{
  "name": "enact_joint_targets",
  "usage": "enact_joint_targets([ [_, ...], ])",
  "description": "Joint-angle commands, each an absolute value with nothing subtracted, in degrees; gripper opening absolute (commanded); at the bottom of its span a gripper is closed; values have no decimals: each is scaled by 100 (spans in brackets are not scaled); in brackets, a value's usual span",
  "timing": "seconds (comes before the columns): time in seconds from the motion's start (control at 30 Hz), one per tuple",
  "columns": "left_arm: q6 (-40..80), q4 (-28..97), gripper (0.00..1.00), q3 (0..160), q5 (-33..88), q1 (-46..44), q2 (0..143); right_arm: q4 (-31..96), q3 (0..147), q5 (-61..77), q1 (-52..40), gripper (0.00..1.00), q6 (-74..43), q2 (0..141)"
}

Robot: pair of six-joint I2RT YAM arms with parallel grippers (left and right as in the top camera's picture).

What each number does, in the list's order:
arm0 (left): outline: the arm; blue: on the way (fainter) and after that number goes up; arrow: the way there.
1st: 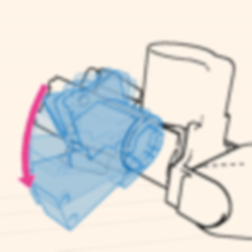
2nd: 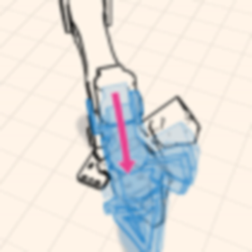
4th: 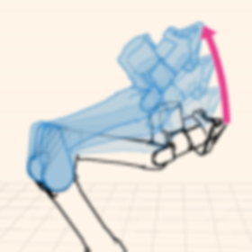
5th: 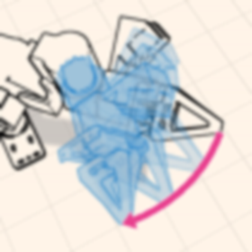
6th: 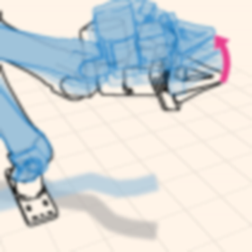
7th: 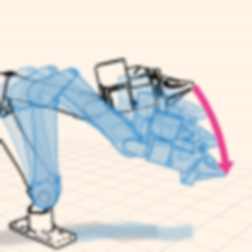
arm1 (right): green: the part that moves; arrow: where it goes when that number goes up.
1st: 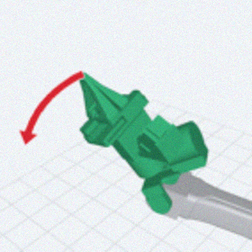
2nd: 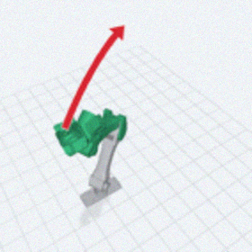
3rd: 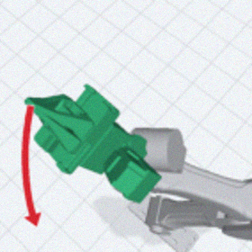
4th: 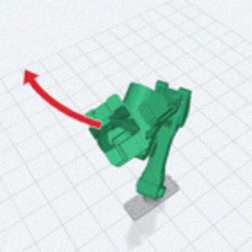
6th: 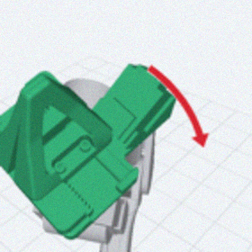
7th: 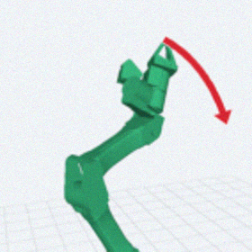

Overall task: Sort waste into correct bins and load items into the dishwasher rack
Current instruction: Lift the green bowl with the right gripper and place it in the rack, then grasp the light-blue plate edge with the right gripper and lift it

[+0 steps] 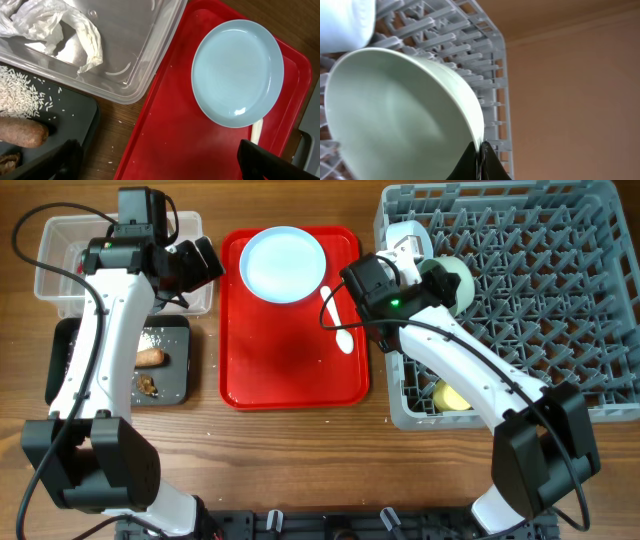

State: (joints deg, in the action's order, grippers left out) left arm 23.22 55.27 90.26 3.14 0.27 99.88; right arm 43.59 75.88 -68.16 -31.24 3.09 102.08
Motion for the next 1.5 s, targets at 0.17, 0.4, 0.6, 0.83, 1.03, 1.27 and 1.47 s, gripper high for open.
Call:
enact_joint_targets([
  [0.17,2318,5513,100,8995,381,23,10051,4567,7605,-5413,-3166,4,305,10291],
  [0.4,2318,5513,100,8995,381,23,10051,4525,7607,-5216,-3548,44,305,10287],
  [0.6,2318,5513,100,8995,381,23,10053,4217,7607,-5216,-4058,61,298,10280],
  [0.83,2318,5513,100,8995,381,23,10051,2961,7607,-3030,-3975,71,279,9623],
  [1.03,2318,5513,100,8995,381,23,10051,2545,7607,862,-3892,73,-311,9074],
  [1.27,2318,5513,100,8995,381,23,10051,2707,7826,1406,-3607,61,-2534,9107],
  [1.47,2318,5513,100,8995,381,23,10051,1826,7999,384,-3326,58,-2657,9872],
])
